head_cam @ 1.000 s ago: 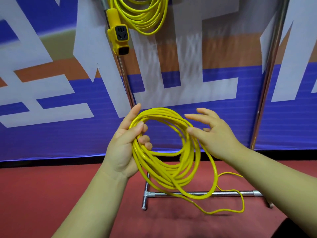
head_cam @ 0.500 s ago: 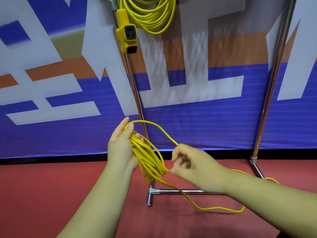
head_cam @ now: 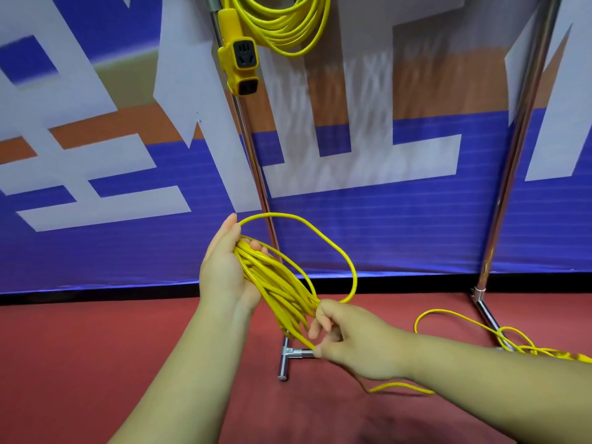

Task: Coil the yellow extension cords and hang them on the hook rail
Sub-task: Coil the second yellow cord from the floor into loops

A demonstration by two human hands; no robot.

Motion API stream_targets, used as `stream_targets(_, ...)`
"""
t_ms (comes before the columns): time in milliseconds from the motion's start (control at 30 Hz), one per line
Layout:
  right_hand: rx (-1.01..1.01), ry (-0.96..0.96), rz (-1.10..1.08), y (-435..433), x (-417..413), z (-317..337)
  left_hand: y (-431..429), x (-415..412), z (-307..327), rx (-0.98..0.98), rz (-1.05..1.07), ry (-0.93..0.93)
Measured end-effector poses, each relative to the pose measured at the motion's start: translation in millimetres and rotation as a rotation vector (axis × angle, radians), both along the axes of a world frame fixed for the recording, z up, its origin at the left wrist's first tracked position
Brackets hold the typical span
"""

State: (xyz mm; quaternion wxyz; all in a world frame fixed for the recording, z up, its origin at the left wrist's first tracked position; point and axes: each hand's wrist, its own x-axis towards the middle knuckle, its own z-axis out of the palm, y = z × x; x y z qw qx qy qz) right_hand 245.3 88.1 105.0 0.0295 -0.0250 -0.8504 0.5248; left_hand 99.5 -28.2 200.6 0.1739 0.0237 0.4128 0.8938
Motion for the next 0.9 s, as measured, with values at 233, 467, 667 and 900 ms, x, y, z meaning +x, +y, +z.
stream_targets(233,-0.304,-0.009,-0.103,37,2,20,-13,-18,-3,0.038,-0.038,-0.025)
stream_targets(467,-0.290,0.001,-0.204,61,11,32,-15,-18,-1,0.044,-0.116,0.021)
stream_targets(667,-0.269,-0.006,-0.216,71,22,36,-17,-10,4,0.132,-0.189,0.050)
stream_targets(900,-0.135,-0.133,-0.219,79,33,39,-20,-7,10,0.077,-0.170,0.197)
